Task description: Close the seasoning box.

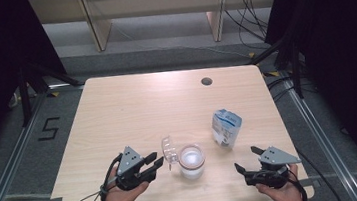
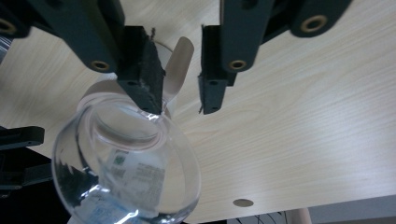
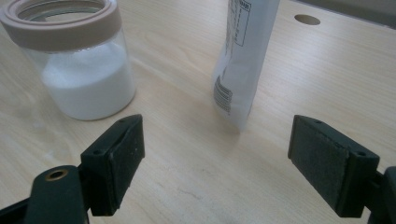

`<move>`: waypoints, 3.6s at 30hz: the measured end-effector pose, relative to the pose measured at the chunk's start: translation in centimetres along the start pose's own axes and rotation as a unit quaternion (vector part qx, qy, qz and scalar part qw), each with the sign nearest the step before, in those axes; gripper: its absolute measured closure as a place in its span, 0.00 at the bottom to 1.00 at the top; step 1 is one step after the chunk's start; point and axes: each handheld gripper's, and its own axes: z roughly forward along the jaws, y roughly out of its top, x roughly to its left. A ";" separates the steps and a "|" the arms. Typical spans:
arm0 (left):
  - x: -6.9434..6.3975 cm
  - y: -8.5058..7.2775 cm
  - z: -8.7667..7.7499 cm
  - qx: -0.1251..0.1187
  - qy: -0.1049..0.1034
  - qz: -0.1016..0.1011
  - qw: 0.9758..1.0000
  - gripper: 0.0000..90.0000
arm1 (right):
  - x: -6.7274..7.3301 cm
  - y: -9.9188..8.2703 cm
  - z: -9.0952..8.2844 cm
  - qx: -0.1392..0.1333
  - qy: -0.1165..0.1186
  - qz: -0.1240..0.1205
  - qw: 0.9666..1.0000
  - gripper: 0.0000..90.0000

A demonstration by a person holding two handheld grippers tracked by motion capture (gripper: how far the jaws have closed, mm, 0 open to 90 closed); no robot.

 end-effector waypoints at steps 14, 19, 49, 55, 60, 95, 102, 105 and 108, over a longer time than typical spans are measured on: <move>-0.6 0.5 -0.1 -0.008 -0.004 0.017 1.000 0.97 | 0.4 0.0 -0.1 0.002 -0.002 -0.005 1.000 0.22; -0.8 0.7 0.2 -0.011 -0.010 0.017 1.000 0.97 | 0.5 0.0 0.0 0.001 -0.002 -0.009 1.000 0.22; -1.7 1.2 0.7 -0.006 -0.011 0.037 0.999 0.97 | 0.6 0.0 0.1 0.001 0.004 -0.011 1.000 0.23; -1.8 1.2 0.8 -0.006 -0.014 0.039 0.999 0.97 | 0.7 0.0 0.0 0.002 0.000 -0.007 1.000 0.23; -2.0 1.3 1.0 -0.007 -0.016 0.040 0.999 0.97 | 0.6 0.1 0.1 0.000 0.004 -0.011 1.000 0.23; -2.1 -0.9 0.3 0.010 -0.068 -0.009 0.998 0.43 | 0.5 0.2 -0.2 -0.016 0.024 0.012 0.999 0.22; -1.8 -1.9 0.2 0.021 -0.060 -0.017 0.998 0.34 | 0.7 0.2 -0.5 -0.012 0.027 0.012 0.999 0.22; -1.5 -2.2 0.0 0.024 -0.056 -0.013 0.998 0.32 | 0.6 0.1 -0.6 -0.013 0.028 0.017 0.999 0.21; -1.4 -2.6 -0.2 0.029 -0.052 -0.021 0.998 0.30 | 0.7 0.0 -0.8 -0.016 0.031 0.017 0.999 0.21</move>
